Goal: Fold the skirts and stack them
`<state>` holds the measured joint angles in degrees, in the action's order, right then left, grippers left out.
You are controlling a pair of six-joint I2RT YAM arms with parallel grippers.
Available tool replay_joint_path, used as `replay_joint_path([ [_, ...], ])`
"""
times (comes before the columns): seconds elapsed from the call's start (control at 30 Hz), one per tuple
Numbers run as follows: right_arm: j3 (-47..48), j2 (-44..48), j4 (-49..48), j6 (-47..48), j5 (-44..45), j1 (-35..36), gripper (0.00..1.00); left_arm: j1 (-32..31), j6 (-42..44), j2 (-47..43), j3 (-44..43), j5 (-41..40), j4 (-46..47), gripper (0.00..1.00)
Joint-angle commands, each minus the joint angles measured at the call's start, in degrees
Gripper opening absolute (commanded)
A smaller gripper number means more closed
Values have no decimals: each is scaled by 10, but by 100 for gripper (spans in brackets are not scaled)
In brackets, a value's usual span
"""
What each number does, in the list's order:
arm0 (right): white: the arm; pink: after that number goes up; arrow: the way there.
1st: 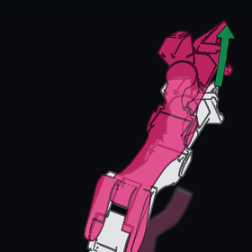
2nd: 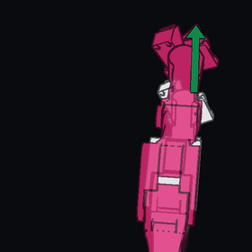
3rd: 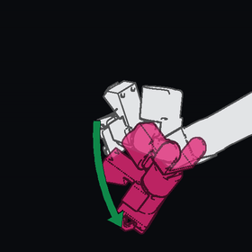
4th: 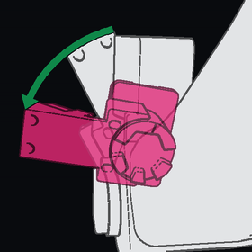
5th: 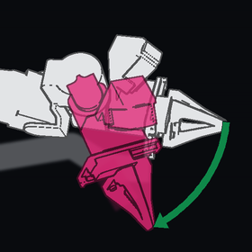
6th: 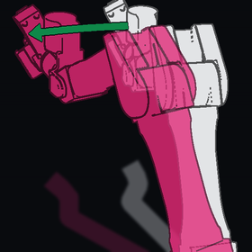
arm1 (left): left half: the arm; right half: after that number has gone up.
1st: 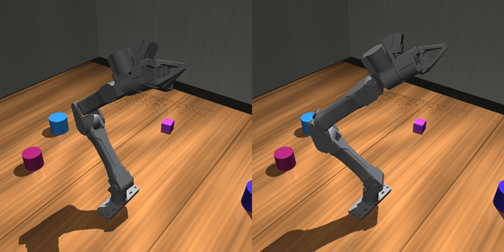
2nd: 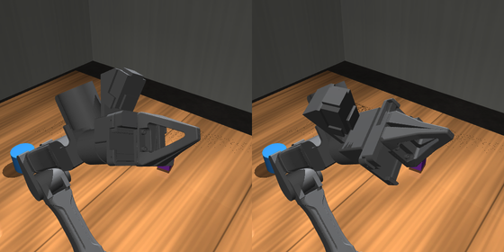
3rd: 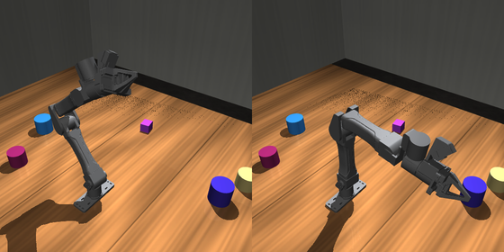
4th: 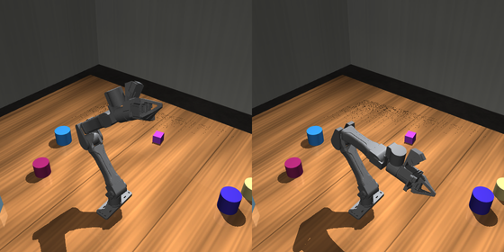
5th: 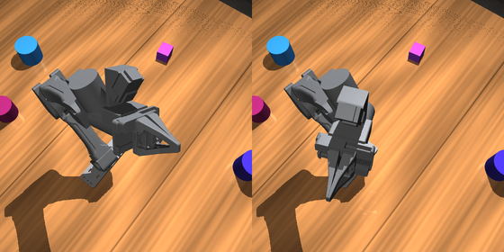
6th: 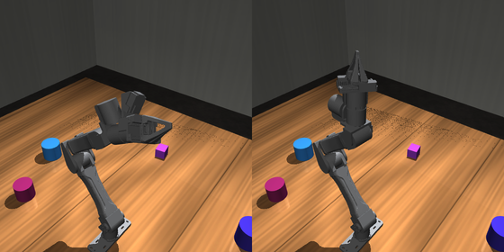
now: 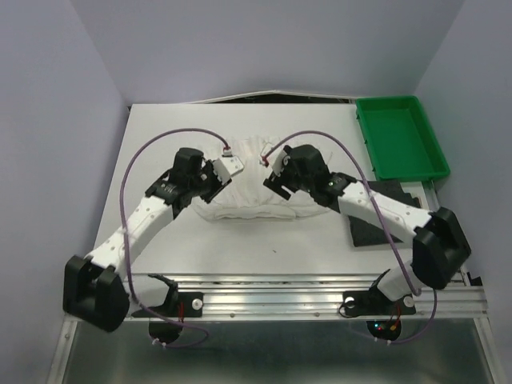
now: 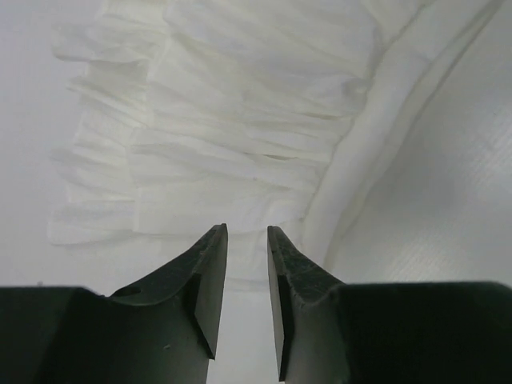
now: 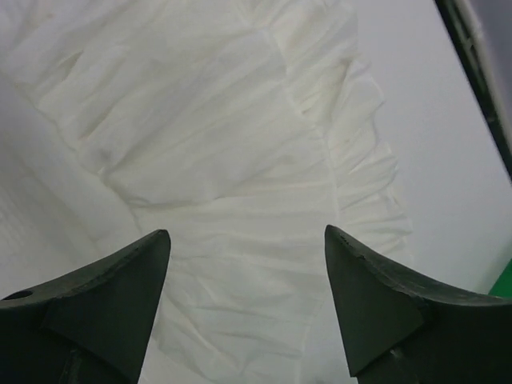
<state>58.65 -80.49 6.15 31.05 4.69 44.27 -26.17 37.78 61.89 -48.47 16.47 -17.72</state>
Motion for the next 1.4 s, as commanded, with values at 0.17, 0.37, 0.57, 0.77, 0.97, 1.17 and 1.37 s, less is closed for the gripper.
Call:
replay_joint_path([
  [0.17, 132, -187, 146, -126, -79, -63, 74, 64, -46, 246, -70, 12, 16, 32],
  [0.37, 115, -235, 171, -121, -129, -68, 72, 67, -9, 293, -42, 15, -2, 30],
  [0.57, 84, -256, 180, -106, -125, -68, 69, 54, 42, 272, 10, 25, -21, 28],
  [0.77, 105, -282, 174, -87, -96, -74, 68, -19, 71, 218, 79, 15, -43, 27],
  [0.97, 160, -253, 185, -77, -96, -79, 72, -56, 58, 161, 84, 23, -77, 30],
  [1.17, 205, -180, 204, -77, -109, -155, 75, -10, 42, 104, 24, 53, -97, 40],
  [1.37, 262, -236, 228, -90, -107, -225, 74, -2, 14, 106, -36, 51, -85, 41],
])
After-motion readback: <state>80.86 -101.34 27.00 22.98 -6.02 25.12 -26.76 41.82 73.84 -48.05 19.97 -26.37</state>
